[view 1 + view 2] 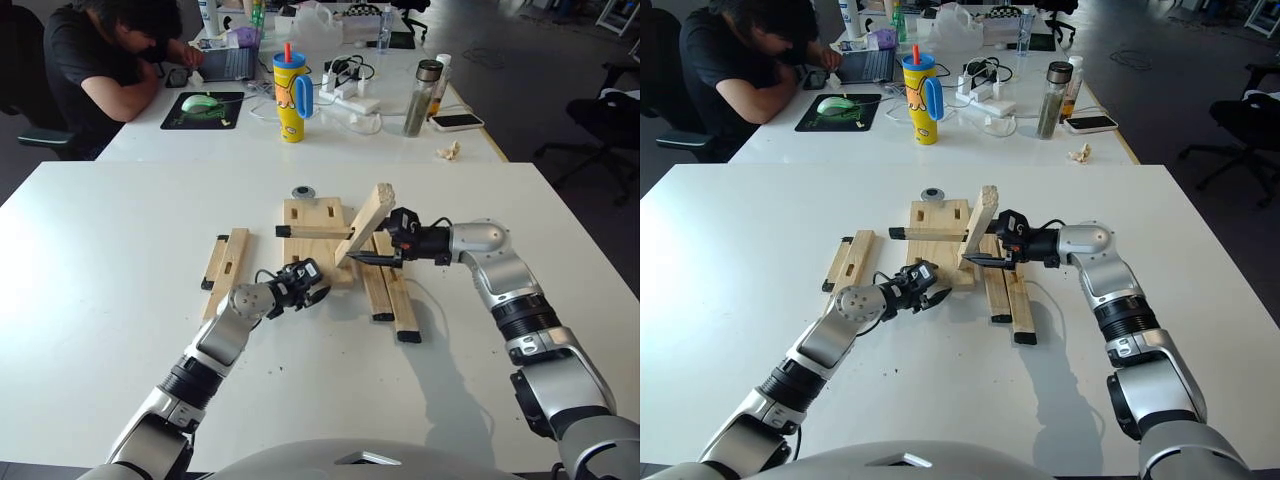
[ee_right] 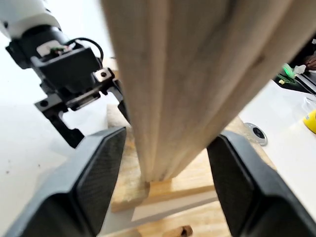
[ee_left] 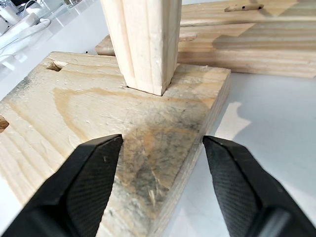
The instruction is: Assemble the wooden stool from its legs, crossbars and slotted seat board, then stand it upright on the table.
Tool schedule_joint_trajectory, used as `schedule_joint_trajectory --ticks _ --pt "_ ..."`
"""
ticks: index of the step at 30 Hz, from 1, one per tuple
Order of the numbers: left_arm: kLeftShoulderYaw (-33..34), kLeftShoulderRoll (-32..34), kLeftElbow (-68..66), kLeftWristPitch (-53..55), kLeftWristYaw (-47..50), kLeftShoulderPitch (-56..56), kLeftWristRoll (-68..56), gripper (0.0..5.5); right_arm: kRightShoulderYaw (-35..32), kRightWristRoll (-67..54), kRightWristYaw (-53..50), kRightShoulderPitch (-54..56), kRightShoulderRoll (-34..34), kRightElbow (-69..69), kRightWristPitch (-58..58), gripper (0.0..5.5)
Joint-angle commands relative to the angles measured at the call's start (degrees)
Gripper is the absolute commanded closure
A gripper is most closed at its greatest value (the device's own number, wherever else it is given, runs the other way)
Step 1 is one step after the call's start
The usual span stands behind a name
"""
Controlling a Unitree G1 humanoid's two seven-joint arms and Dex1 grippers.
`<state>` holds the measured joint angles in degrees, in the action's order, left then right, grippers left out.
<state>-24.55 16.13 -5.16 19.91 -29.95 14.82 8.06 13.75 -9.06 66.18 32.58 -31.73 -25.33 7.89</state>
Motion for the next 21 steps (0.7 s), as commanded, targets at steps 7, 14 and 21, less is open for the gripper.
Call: schedule_joint_trajectory --ticks 7,14,21 --pt "2.5 2.3 -9.3 11.5 4.9 -7.8 2.0 2.47 -13.1 -7.4 -6.6 1.3 -3.3 -2.5 -12.0 2.65" --pt "1.4 4.1 -9.4 10.4 2.0 -7.4 2.3 2.47 -24.6 -31.9 -28.2 10.1 10.1 23.1 -32.0 3.74" --pt "2.1 4.5 -10.9 10.4 2.9 -7.6 2.6 2.47 -28.2 -36.4 -41.1 15.6 16.4 26.9 -33.1 4.9"
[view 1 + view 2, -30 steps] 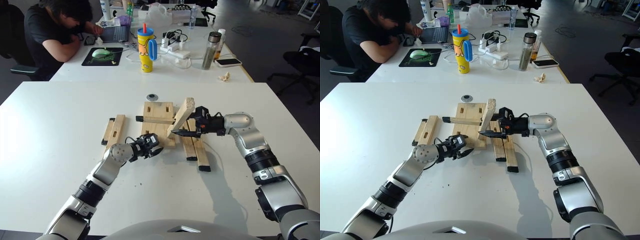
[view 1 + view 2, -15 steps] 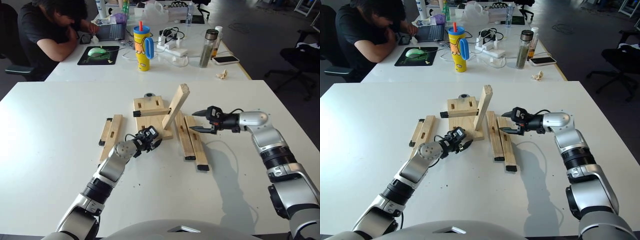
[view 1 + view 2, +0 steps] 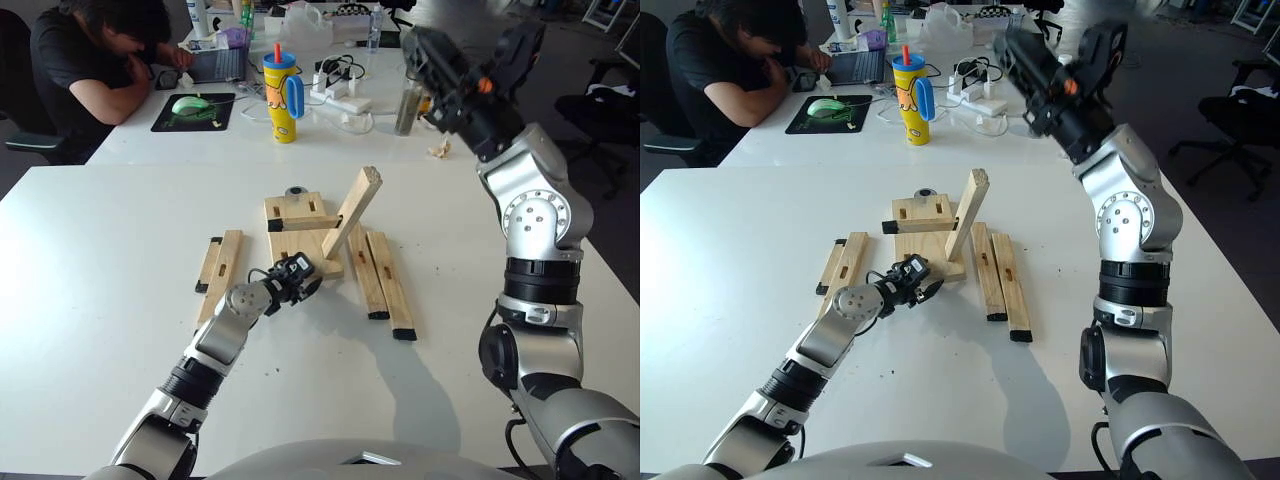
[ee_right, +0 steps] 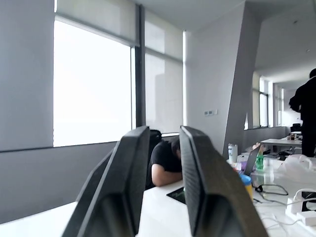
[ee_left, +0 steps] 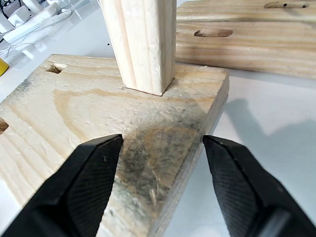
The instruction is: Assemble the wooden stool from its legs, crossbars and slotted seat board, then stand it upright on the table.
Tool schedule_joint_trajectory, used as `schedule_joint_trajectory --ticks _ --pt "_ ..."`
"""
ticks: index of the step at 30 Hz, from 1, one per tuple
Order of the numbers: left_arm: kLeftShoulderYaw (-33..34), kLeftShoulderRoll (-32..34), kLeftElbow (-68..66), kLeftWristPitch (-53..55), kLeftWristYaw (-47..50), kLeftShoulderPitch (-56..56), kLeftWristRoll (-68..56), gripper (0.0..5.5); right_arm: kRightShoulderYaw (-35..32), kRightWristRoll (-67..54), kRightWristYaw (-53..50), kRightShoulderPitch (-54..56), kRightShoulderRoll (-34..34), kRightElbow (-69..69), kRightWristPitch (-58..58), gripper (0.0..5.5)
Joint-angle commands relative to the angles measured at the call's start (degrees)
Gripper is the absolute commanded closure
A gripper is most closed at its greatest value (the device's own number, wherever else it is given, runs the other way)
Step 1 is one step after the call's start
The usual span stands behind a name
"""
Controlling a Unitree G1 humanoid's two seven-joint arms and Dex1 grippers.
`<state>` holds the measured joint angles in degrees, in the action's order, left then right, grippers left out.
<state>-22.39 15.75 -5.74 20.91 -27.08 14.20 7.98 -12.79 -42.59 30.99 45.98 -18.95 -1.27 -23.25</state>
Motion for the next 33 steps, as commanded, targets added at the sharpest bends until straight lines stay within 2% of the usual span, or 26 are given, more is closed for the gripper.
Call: schedule_joint_trajectory --ticks 1,5,7,9,12,14,15,17,19,21,23,27,33 --pt "-0.1 4.9 -10.5 9.3 0.1 -7.0 2.7 2.47 -0.2 -1.9 -7.3 1.0 4.8 3.1 -2.7 5.06" --pt "-0.1 4.3 -11.1 9.3 0.4 -6.4 2.6 2.47 17.6 10.6 -13.3 -14.9 7.3 -2.9 -13.7 5.47" --pt "-0.4 4.1 -11.6 9.1 0.1 -5.7 2.6 2.47 21.5 13.9 -14.7 -21.3 7.2 -4.4 -15.1 5.47" --pt "-0.2 4.2 -11.4 9.2 0.0 -5.9 2.4 2.47 19.7 13.6 -14.7 -20.8 7.8 -1.4 -12.8 5.47" --pt "0.0 4.4 -10.7 9.5 0.0 -6.8 2.2 2.47 7.1 5.7 -15.9 -11.0 8.1 4.5 -7.6 5.47" --pt "0.3 4.6 -10.0 9.8 0.2 -7.6 2.0 2.47 -0.8 5.4 -20.3 -5.7 4.1 3.6 -6.2 5.47" --pt "0.5 4.7 -9.5 9.9 0.2 -8.0 1.9 2.47 -2.2 7.6 -21.5 -5.7 1.1 2.3 -6.7 5.47" --pt "0.7 4.9 -8.0 10.5 0.3 -9.2 1.6 2.47 -0.3 13.7 -23.7 -10.1 -3.1 -0.3 -10.4 5.47" --pt "0.8 5.0 -6.7 10.8 0.3 -10.2 1.6 2.47 5.5 18.2 -24.3 -18.6 -5.0 1.5 -16.1 5.47" --pt "0.5 5.3 -5.4 10.9 -0.1 -10.6 1.6 2.47 9.8 14.6 -21.1 -28.8 -2.9 9.3 -20.5 5.47" --pt "0.1 5.8 -4.4 10.7 -0.7 -10.9 1.7 2.47 13.9 13.0 -22.1 -34.9 0.0 16.1 -24.6 5.16" --pt "-1.4 7.2 -2.9 9.2 -2.9 -10.9 1.6 2.47 16.7 13.9 -27.1 -37.6 4.5 21.5 -31.9 4.52" --pt "-2.5 7.9 0.8 10.8 -4.1 -11.0 0.9 2.47 18.9 16.2 -30.0 -38.1 6.3 23.7 -38.1 3.52"
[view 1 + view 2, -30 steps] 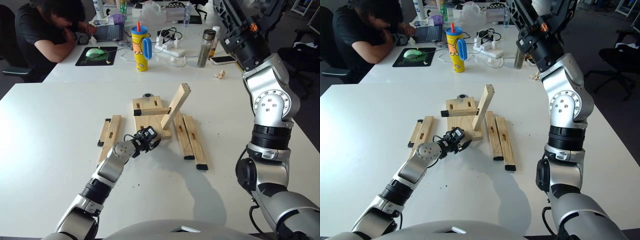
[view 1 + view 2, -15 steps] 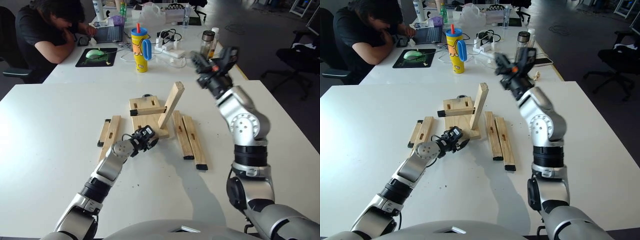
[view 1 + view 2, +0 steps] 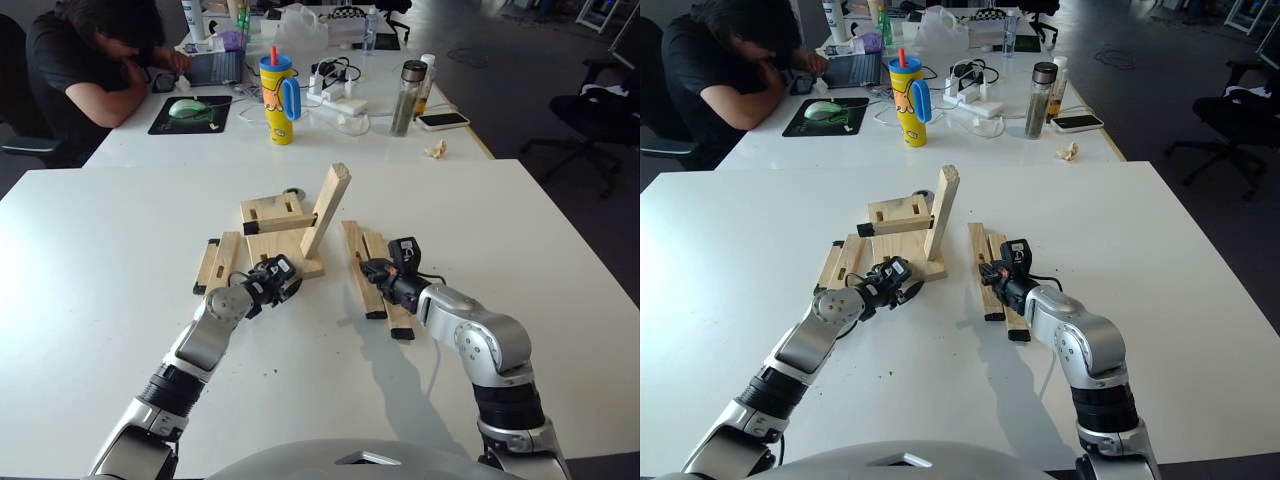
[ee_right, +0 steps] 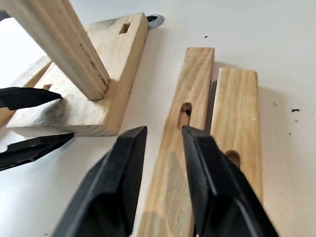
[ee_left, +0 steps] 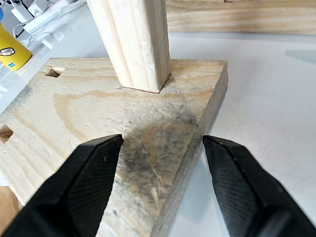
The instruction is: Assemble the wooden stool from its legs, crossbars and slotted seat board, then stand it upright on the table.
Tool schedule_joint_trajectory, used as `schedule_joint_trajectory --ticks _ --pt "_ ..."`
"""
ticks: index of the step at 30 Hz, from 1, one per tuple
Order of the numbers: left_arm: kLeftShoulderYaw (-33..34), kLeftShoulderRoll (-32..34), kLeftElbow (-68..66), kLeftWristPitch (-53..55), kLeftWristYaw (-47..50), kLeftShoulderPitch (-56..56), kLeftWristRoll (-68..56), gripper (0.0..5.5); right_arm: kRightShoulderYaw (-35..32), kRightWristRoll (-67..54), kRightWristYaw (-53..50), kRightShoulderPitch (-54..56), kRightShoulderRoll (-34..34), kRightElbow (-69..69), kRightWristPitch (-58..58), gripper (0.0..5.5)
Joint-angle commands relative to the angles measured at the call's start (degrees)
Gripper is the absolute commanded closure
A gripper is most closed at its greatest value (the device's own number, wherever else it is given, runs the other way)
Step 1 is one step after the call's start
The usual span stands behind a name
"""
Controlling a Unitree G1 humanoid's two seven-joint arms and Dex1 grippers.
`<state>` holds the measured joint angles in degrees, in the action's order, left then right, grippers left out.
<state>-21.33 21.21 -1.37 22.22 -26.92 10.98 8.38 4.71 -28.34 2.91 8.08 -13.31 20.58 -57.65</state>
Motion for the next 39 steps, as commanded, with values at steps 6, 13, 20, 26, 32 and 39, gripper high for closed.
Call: schedule_joint_trajectory --ticks 6,13,20,26,32,39 --pt "-5.5 2.6 -3.0 7.7 -5.2 -8.1 0.6 2.47 4.5 5.9 -2.1 0.2 0.2 -0.1 -5.6 2.53" --pt "-7.6 2.3 -3.2 3.8 -6.9 -7.1 0.3 2.47 9.0 11.4 -2.0 0.8 0.0 -3.5 -6.4 2.33" --pt "-9.1 3.1 -5.0 0.4 -10.2 -6.0 0.4 2.47 6.4 13.8 -2.5 2.8 3.5 -8.3 -7.1 2.33" --pt "-9.7 2.0 -7.0 -1.5 -10.7 -4.6 0.7 2.47 7.3 17.8 -1.5 3.7 2.4 -9.3 0.3 3.2" --pt "-7.8 0.4 -8.4 -4.8 -10.1 -2.5 -0.1 2.47 -1.5 18.3 -2.2 11.8 4.2 -3.0 13.0 3.41" --pt "-3.8 2.4 0.5 -16.9 -8.9 -3.7 -1.8 2.47 -10.6 15.9 4.1 15.4 -0.7 -9.6 23.7 3.41"
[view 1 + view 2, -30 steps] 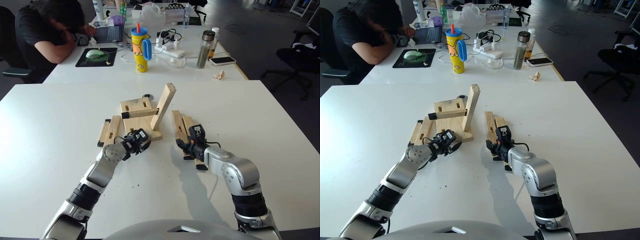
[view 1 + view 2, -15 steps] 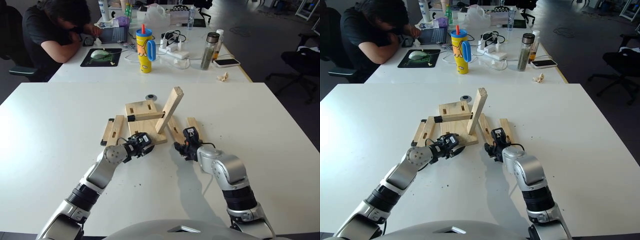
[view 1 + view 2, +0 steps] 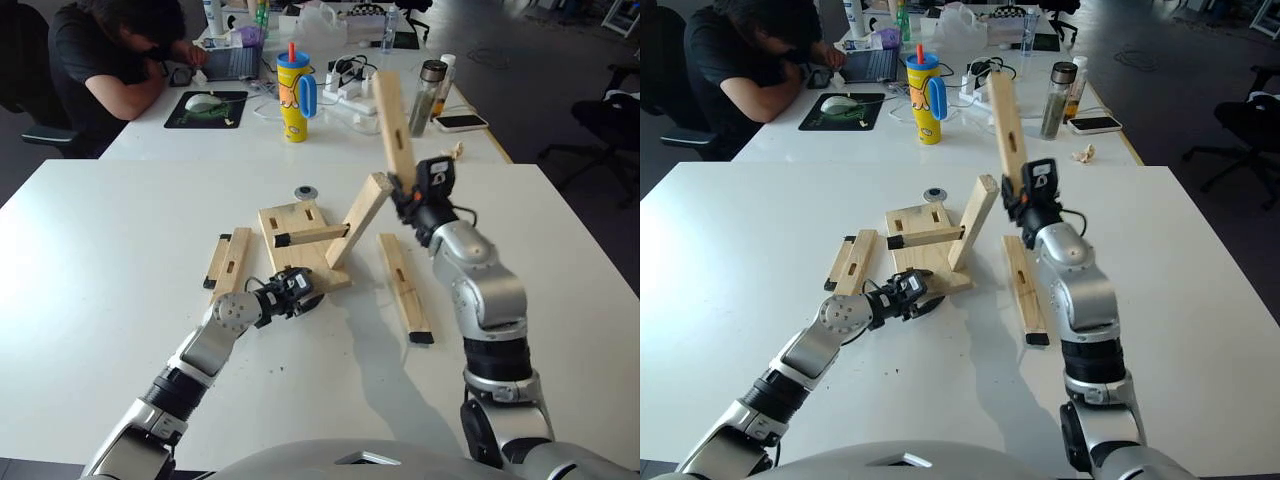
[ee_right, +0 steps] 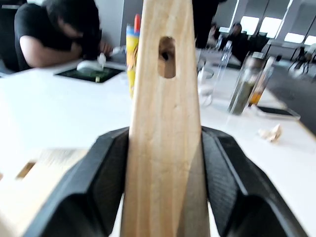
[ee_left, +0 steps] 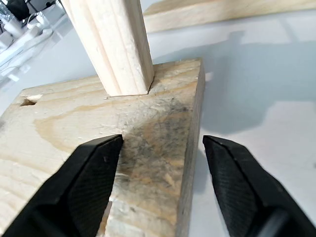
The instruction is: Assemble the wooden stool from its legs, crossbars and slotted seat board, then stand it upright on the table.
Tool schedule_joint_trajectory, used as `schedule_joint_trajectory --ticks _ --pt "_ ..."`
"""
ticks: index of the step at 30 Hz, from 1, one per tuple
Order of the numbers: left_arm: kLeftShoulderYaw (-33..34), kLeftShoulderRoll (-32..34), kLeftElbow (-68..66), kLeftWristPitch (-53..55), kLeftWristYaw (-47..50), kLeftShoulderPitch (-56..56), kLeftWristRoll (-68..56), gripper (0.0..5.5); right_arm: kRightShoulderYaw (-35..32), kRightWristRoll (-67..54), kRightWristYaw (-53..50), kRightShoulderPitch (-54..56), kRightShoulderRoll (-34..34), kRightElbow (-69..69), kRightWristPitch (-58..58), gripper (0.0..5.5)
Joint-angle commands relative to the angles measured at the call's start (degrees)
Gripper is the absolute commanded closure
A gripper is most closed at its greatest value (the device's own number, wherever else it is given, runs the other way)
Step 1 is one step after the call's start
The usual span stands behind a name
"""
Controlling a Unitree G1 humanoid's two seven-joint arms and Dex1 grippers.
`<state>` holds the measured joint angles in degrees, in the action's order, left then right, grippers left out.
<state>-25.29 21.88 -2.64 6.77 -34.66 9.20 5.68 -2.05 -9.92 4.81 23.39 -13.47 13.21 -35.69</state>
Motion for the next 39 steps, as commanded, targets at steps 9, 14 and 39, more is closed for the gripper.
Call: schedule_joint_trajectory --ticks 9,14,39 --pt "3.1 5.4 7.5 -5.7 -0.1 -4.0 3.4 2.47 -13.1 -9.8 5.9 2.9 -2.0 -2.5 5.0 3.41" --pt "4.7 11.3 16.5 -6.7 -6.0 -12.2 -1.1 2.47 -15.7 -16.4 13.2 3.3 -4.8 -1.1 5.8 3.41" --pt "33.0 13.6 32.3 38.9 -5.1 -2.6 -83.1 1.27 -2.9 -49.7 50.6 -20.0 -18.0 14.0 -10.7 3.42"
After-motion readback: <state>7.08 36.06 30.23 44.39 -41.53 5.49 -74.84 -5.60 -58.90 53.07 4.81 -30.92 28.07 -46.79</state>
